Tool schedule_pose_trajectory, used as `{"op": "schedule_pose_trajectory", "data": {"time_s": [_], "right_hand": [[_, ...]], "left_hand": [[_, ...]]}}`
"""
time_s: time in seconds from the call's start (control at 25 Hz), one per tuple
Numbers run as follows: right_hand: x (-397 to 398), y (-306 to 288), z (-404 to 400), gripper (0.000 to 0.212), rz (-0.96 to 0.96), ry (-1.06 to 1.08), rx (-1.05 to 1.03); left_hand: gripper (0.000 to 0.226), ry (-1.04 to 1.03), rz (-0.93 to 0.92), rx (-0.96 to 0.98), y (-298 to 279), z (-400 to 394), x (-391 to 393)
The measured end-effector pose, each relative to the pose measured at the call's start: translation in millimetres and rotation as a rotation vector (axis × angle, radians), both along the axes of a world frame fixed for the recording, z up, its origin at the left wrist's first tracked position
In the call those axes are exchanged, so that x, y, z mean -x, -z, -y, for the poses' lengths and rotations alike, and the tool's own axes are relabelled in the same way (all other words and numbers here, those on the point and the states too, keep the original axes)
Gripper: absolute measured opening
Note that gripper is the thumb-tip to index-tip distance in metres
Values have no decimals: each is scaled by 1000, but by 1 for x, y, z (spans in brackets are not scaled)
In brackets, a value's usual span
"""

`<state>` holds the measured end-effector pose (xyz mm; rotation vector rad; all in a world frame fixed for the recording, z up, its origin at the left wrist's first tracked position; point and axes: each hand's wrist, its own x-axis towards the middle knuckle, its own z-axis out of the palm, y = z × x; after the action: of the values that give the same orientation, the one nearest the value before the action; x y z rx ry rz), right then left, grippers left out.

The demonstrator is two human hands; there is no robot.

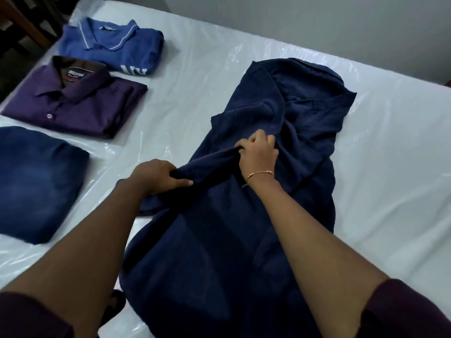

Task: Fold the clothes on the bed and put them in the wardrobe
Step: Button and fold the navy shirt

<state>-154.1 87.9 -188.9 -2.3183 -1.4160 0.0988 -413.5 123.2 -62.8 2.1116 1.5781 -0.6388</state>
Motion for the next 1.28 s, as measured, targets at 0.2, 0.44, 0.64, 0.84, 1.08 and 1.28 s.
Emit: {"op": "schedule_pose_trajectory", "data": {"time_s": [0.2,0.44,0.64,0.84,1.08,1.28], "right_hand": [[13,-31,44,28,-1007,470,-133],[16,-58,131,31,-1774,456,9],[-46,-64,183,38,-1811,759,-235],[-82,-57,205,40,-1908,802,-546],[-90,-43,194,47,-1364,837,-265],[-87,-29,169,61,-233,630,44]], "left_hand": [[31,-295,488,219,-46,32,-54],[23,-82,657,624,-41,122,-122],[20,-403,862,124,-3,121,-93],[14,-491,792,-101,36,109,-86],[22,-635,1054,100,31,107,-154],[20,-867,1036,34,32,83,-184]]}}
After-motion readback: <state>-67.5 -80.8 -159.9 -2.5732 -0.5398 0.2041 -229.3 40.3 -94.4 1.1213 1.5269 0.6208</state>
